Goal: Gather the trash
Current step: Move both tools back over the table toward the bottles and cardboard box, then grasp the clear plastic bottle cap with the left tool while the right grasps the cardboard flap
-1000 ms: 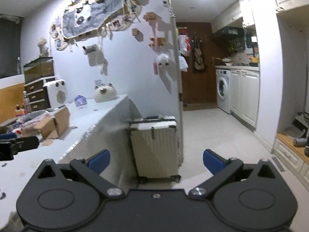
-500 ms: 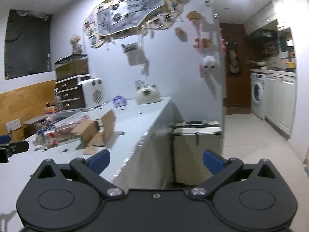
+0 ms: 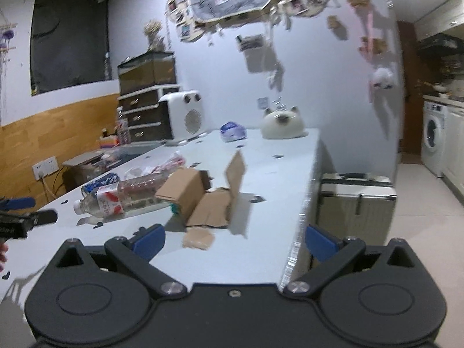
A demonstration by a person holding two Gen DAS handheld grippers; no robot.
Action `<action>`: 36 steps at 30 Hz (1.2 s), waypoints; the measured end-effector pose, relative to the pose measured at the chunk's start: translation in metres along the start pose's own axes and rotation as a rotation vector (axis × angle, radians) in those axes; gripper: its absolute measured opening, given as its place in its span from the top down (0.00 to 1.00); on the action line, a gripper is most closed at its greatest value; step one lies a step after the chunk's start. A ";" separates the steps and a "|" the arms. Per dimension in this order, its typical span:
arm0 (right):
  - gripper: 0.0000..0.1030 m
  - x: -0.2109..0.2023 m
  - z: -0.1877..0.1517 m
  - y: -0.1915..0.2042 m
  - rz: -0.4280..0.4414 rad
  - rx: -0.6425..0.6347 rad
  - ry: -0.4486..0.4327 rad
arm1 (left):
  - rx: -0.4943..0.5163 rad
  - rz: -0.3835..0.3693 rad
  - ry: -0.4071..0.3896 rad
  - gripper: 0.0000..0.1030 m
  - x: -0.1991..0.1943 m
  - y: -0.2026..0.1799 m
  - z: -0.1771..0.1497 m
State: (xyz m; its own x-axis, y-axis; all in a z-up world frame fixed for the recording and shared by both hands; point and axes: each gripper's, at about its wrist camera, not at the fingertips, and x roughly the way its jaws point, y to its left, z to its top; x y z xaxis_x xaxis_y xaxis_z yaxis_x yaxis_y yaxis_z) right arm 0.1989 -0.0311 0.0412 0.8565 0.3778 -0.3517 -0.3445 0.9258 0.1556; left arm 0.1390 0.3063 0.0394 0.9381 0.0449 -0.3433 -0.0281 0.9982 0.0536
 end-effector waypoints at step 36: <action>0.00 0.199 0.028 0.064 -0.165 -0.173 0.174 | -0.168 -0.424 0.187 0.01 0.116 0.064 -0.016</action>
State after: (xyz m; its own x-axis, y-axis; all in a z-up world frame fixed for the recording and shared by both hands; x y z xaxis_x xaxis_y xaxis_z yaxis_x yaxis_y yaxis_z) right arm 0.3582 0.1027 0.0073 0.8329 0.2047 -0.5141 -0.2794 0.9575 -0.0714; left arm 0.2404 0.3760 -0.0117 0.8013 -0.3757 -0.4656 0.2731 0.9221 -0.2741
